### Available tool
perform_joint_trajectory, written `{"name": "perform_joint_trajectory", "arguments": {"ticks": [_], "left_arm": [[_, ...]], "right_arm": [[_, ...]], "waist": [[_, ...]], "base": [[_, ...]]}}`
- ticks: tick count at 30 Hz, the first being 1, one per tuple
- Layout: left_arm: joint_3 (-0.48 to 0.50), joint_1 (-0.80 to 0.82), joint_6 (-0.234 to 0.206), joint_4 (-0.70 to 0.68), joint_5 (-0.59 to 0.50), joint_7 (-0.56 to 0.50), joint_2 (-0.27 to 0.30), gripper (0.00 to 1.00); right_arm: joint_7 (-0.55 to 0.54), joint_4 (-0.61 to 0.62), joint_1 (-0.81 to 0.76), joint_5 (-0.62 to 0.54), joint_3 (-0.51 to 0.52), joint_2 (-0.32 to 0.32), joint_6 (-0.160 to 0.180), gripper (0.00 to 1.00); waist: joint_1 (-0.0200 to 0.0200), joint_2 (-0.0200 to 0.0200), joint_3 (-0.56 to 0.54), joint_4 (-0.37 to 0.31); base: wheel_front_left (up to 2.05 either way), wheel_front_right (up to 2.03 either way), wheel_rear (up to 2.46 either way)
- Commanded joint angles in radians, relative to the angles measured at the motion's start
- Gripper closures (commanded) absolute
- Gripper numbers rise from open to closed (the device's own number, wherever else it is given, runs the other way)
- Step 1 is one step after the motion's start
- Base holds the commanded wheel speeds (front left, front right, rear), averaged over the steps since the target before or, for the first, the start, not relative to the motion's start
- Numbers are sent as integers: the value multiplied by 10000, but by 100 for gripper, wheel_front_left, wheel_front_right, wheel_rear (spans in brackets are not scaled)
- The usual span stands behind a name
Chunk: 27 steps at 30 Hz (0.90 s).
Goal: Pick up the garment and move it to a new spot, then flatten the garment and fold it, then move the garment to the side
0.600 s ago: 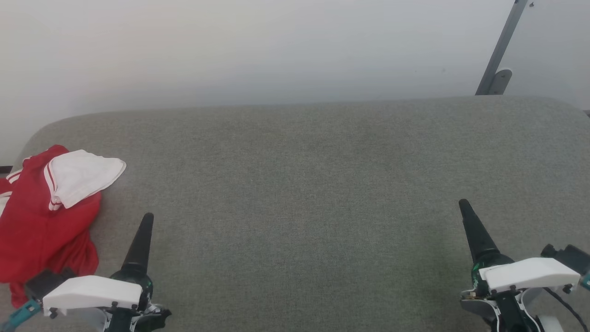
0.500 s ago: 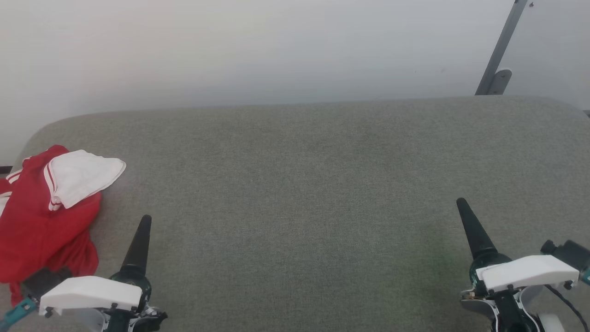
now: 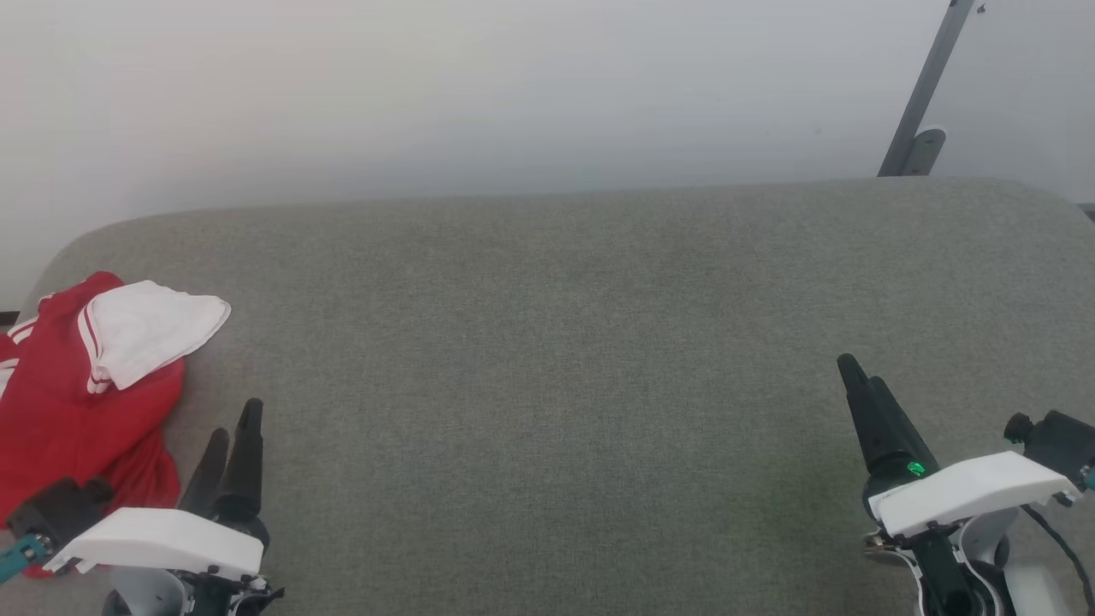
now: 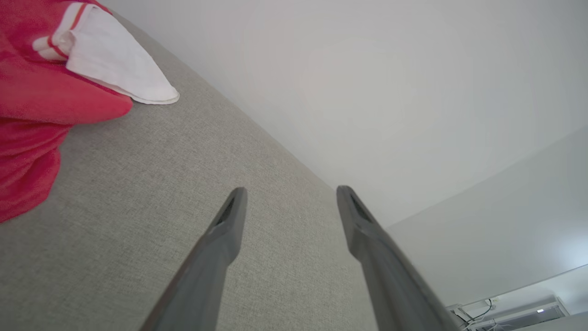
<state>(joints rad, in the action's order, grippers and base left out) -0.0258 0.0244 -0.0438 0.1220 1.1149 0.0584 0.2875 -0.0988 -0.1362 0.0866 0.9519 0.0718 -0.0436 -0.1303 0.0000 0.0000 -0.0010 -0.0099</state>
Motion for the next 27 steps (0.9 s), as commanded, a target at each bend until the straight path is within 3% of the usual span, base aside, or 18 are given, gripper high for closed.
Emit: {"name": "perform_joint_trajectory", "arguments": {"ticks": [1,27], "left_arm": [[-53,58,-34,-172,-265,115,193,0],[-486,-358,-307,-637,-2624,940,1046,0]], "right_arm": [[-36,206,166,-298,26,-54,-4,0],[-50,972,-142,-3357,263,-65,-4,0]], "waist": [[0,0,-1,-3],[0,0,-17,-133]], "base": [[0,0,0],[0,0,0]]}}
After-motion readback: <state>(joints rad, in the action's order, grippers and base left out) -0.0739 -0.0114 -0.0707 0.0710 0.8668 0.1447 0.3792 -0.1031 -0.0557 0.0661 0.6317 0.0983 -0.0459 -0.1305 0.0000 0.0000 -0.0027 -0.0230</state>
